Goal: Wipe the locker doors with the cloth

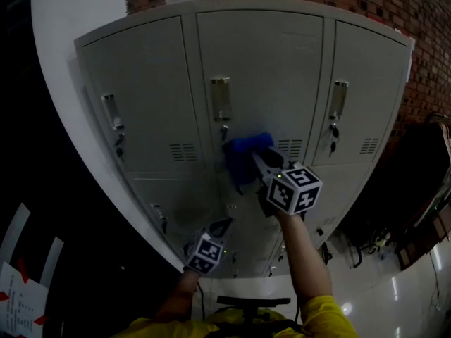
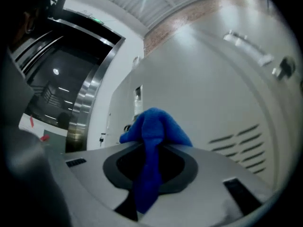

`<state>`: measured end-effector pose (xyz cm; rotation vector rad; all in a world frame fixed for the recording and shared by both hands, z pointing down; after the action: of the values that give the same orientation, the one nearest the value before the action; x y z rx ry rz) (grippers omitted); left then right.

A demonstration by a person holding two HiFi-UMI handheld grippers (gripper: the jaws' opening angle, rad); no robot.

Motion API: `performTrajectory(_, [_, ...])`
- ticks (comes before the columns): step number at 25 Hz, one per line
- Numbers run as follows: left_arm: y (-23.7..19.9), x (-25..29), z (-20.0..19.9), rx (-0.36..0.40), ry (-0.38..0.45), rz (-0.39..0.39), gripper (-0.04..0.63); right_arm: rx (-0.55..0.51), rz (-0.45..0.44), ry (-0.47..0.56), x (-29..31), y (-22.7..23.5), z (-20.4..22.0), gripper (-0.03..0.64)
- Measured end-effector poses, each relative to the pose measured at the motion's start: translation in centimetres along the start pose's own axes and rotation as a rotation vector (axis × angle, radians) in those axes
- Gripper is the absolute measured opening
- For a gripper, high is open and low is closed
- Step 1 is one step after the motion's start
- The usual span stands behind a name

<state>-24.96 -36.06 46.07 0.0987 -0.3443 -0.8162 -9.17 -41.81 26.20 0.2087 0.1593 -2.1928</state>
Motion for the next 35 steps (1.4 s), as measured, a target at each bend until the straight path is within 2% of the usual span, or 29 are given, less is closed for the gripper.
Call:
performTrajectory(3, [0.1, -0.7, 0.6, -0.008, -0.017, -0.005, 0.003, 0.028, -0.049, 0.009, 3.3, -3.2, 2.5, 0.069])
performTrajectory(6, [-0.2, -1.2, 1.6, -0.012, -0.055, -0.008, 0.003, 0.061, -0.095, 0.023, 4.7, -4.6, 2.5, 0.070])
performTrajectory(10, [-0.2, -1.1, 1.5, -0.010, -0.050, -0.008, 0.003, 0.039, -0.108, 0.020, 3.5, -3.2, 2.3, 0.069])
performTrajectory(12, [-0.3, -1.1, 1.2, -0.008, -0.019, -0.013, 0.003, 0.023, -0.019, 0.030, 0.4, -0.1, 2.2, 0.069])
performTrajectory(16, [-0.5, -1.3, 0.7, 0.004, -0.016, -0.024, 0.003, 0.033, 0.292, 0.049, -8.9, 9.2, 2.6, 0.069])
performTrajectory(17, [-0.4, -1.2, 0.7, 0.001, -0.021, -0.022, 0.003, 0.036, 0.334, 0.047, -10.7, 11.0, 2.7, 0.069])
performTrajectory(19, [-0.1, -1.3, 0.7, -0.004, -0.028, -0.014, 0.003, 0.030, 0.335, 0.035, -12.3, 12.2, 2.8, 0.069])
performTrajectory(22, [0.2, -1.7, 0.4, -0.007, -0.004, -0.018, 0.003, -0.048, 0.259, 0.040, -12.6, 8.4, 3.4, 0.071])
performTrajectory(24, [0.3, -2.4, -0.3, -0.007, 0.025, -0.034, 0.003, -0.115, 0.223, 0.009, -13.0, 4.1, 6.1, 0.071])
performTrajectory(26, [0.5, -3.5, -0.2, 0.013, 0.035, -0.044, 0.003, -0.096, 0.184, -0.044, -14.4, 0.0, 11.2, 0.072])
performTrajectory(28, [1.1, -4.8, 1.1, 0.015, 0.005, -0.038, 0.003, -0.024, 0.141, -0.105, -16.9, -3.5, 16.8, 0.072])
performTrajectory(31, [2.2, -6.2, 3.4, 0.000, -0.045, -0.026, 0.002, 0.021, 0.178, -0.210, -21.0, -5.8, 21.8, 0.072])
performTrajectory(35, [3.9, -7.3, 5.8, -0.017, -0.079, 0.008, 0.003, -0.003, 0.243, -0.255, -23.4, -7.2, 21.6, 0.072])
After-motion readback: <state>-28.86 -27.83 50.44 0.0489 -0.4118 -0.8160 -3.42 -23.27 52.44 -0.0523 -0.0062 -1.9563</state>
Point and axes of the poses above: the fingertips, and each gripper's own axes: x forward along the fingers, y to its right, z out of its underside, the point moved 8 cm from there along -x, backward along the fingers, and after that the axes turned 8 degrees about -x, right-handed, at the moved point
